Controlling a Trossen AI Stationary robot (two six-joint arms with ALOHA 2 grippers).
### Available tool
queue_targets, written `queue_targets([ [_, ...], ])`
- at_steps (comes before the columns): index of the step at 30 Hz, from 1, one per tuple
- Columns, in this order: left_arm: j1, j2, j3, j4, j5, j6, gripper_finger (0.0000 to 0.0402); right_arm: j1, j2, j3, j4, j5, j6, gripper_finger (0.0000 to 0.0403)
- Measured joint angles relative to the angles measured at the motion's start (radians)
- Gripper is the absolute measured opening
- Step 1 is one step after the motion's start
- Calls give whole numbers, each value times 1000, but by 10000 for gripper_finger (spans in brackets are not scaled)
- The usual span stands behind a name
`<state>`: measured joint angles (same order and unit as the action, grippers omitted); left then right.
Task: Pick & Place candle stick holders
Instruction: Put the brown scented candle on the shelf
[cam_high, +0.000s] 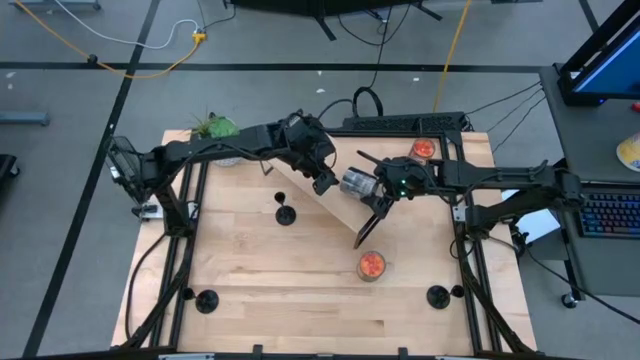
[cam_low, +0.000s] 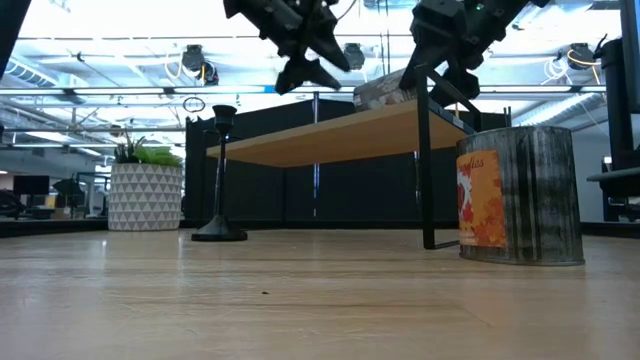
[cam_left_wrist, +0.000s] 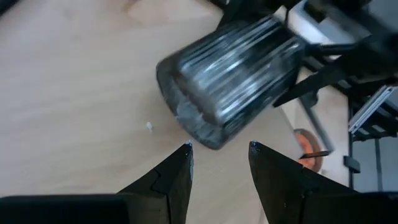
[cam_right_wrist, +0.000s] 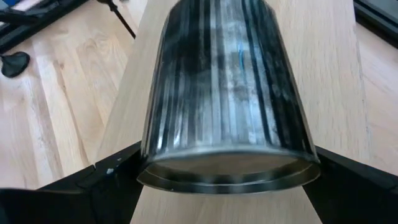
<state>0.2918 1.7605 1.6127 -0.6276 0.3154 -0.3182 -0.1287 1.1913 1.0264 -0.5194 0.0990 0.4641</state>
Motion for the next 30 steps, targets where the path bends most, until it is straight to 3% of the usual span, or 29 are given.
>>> queue_targets([
  [30,33,107,1,101,191,43,161,-1,46,0,49,-18,24,375],
])
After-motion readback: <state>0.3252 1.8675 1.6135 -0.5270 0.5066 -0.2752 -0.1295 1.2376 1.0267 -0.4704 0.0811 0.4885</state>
